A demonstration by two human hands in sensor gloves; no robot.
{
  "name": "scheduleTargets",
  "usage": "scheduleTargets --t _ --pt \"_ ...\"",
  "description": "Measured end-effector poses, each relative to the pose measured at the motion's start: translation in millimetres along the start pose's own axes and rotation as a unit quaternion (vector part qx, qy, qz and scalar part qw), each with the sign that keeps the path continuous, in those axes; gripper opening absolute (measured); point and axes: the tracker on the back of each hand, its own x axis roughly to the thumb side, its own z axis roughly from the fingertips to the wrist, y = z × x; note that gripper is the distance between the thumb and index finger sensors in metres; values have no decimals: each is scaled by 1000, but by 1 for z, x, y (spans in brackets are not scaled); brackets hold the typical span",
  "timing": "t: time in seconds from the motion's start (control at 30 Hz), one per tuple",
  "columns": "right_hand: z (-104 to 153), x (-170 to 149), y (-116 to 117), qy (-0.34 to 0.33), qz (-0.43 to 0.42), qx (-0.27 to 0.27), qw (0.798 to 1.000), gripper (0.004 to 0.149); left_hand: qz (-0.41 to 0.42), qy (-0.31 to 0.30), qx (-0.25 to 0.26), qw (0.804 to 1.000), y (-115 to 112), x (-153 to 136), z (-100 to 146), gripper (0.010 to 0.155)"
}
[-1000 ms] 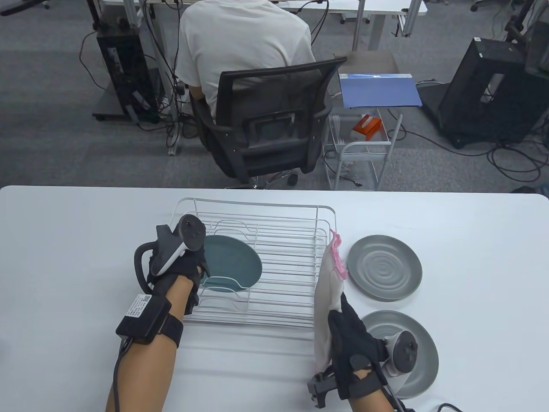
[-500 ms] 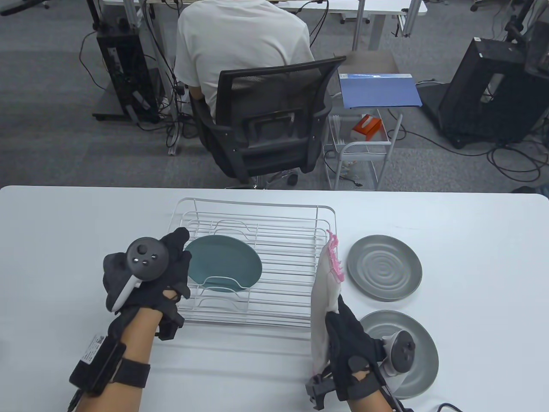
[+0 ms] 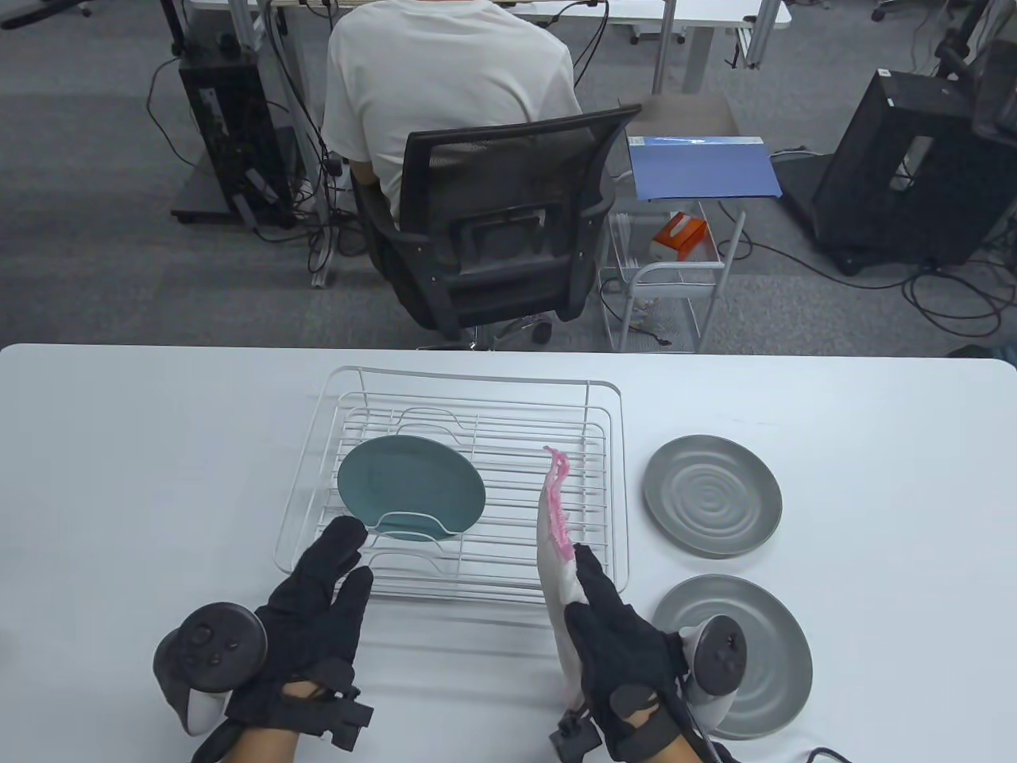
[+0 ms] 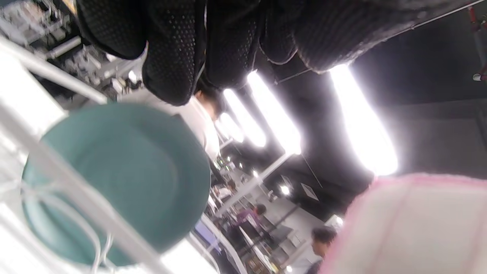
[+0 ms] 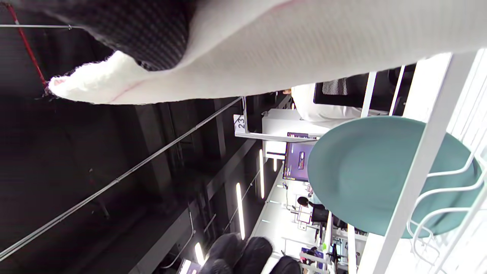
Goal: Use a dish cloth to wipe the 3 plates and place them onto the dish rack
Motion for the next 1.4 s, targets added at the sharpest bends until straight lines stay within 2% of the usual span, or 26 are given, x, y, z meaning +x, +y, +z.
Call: scheduleTargets --t 0.07,0.13,0.27,0.4,0.5,0.53,0.6,0.77,0.83,0.93,1.03,1.07,1.13,1.2,1.23,1.3,1.4 --pt "1 -1 6 1 -1 5 1000 51 1 12 -37 999 -11 -1 2 57" --pt "3 -2 12 -1 6 11 1000 51 -11 6 -30 999 -17 -1 5 57" --pt "5 -3 25 -10 41 40 998 52 43 13 -30 999 -31 -1 14 58" --pt "4 5 36 -43 112 112 986 52 60 -1 -81 995 -47 5 16 59" --pt "7 10 41 -64 139 90 984 52 56 -31 -114 991 -59 11 16 58" --pt "7 10 43 -66 140 87 984 52 57 -42 -149 986 -65 14 16 58" --pt "7 11 47 -70 149 83 983 52 60 -61 -181 980 -73 20 18 63" --pt "10 12 56 -85 190 104 973 54 86 -90 -194 973 -77 27 21 70" --pt "11 12 59 -89 185 107 973 56 123 -100 -222 962 -80 24 21 76" --pt "13 13 64 -95 234 123 960 61 201 -98 -271 936 -85 22 22 98" --pt "16 15 71 -92 293 154 939 72 198 -103 -269 937 -84 20 20 109" --pt "16 17 75 -94 331 172 923 76 192 -107 -264 939 -83 20 19 111" --pt "18 18 81 -88 390 199 895 85 181 -99 -243 948 -79 20 19 106" --pt "19 18 87 -78 430 239 867 93 168 -76 -216 959 -77 18 19 77" --pt "18 19 87 -88 444 243 858 94 170 -76 -211 960 -76 16 18 71" --pt "15 20 81 -100 426 234 868 91 189 -75 -215 955 -73 14 16 67" --pt "10 17 64 -96 367 222 898 86 180 -70 -189 963 -66 8 14 63"
